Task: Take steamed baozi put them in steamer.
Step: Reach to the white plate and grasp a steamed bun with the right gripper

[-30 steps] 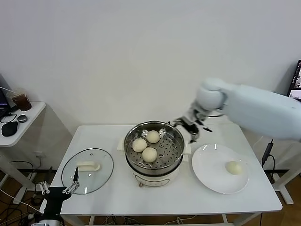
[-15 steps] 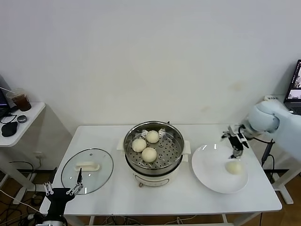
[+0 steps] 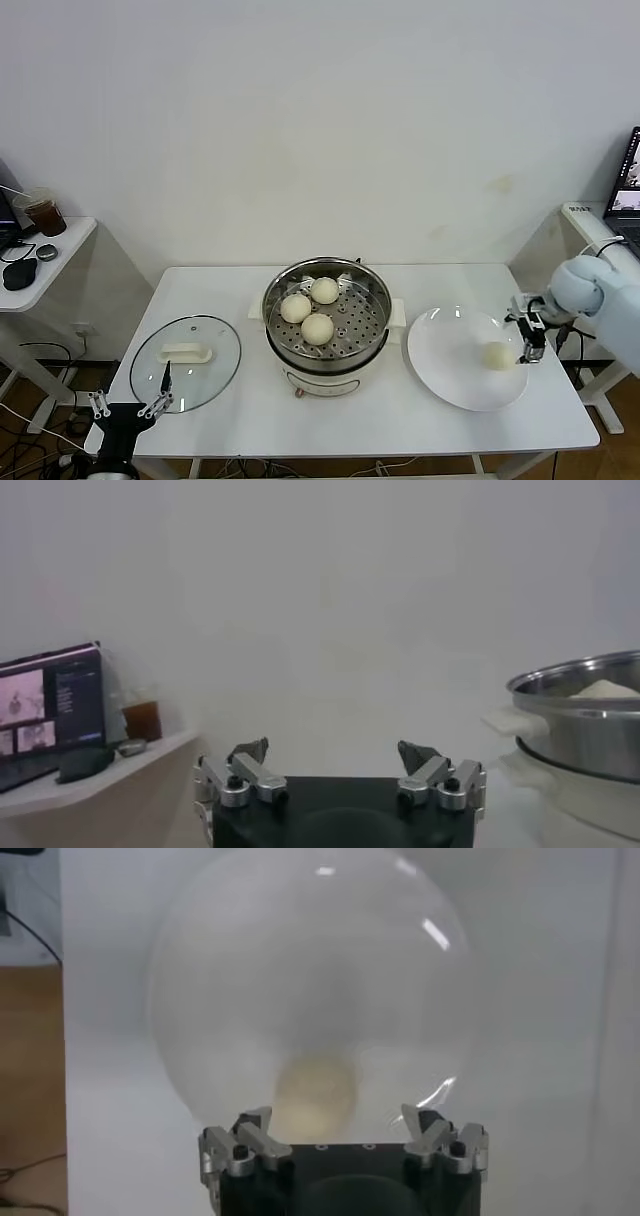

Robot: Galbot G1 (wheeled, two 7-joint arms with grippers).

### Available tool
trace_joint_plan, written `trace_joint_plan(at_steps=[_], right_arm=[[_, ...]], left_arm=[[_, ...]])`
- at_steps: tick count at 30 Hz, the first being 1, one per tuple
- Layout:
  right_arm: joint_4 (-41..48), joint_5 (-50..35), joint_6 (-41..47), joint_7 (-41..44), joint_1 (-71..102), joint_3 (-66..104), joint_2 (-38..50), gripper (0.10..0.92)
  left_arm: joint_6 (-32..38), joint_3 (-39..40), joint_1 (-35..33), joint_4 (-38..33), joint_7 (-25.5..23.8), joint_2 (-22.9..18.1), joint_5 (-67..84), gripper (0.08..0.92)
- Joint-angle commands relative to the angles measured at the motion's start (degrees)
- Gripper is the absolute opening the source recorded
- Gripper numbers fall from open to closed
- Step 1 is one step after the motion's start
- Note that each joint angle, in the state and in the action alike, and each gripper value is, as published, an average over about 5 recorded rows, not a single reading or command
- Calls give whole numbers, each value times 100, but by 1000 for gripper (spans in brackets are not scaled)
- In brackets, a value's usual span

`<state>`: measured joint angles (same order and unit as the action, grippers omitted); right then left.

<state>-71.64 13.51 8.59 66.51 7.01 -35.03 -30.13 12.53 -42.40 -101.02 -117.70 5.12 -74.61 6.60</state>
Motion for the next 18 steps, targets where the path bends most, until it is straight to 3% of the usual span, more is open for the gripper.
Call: trace_joint_plan(at_steps=[1,13,18], right_arm=[[562,484,-104,-40,739,698,-395,823],[959,679,-61,-285,865,899,-871,821],[959,690,9,-243,838,871,-934,780]], left_arm=[[1,-51,-20,-24,4,-9,7,823],[0,-108,-49,-51,9,-9,15,823],[3,-107,-47,-38,10,-18,14,823]])
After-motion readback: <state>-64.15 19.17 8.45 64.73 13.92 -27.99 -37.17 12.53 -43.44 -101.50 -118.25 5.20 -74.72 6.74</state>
